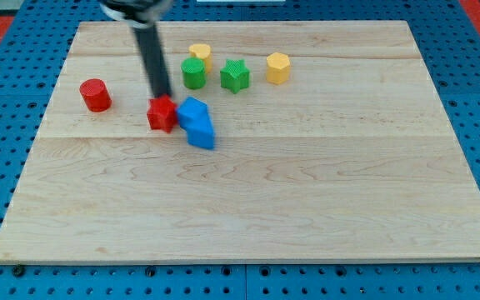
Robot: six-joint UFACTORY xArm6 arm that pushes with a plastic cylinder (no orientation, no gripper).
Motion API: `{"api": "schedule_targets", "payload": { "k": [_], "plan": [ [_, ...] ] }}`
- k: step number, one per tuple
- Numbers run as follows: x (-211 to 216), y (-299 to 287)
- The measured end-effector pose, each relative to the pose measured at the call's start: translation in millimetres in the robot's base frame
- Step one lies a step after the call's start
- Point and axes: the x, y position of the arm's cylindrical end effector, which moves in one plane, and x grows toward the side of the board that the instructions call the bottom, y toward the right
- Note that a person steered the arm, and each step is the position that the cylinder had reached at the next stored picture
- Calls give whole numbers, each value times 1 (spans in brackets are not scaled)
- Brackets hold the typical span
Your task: Push the red star and cube towards the right side of the board
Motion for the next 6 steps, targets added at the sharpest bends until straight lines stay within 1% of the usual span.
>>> {"api": "schedule_targets", "payload": {
  "k": [1, 2, 3, 4, 5, 6],
  "plan": [
    [8, 51],
    [-12, -2],
    [-12, -81],
    [37, -84],
    [44, -14],
    [45, 91]
  ]
}}
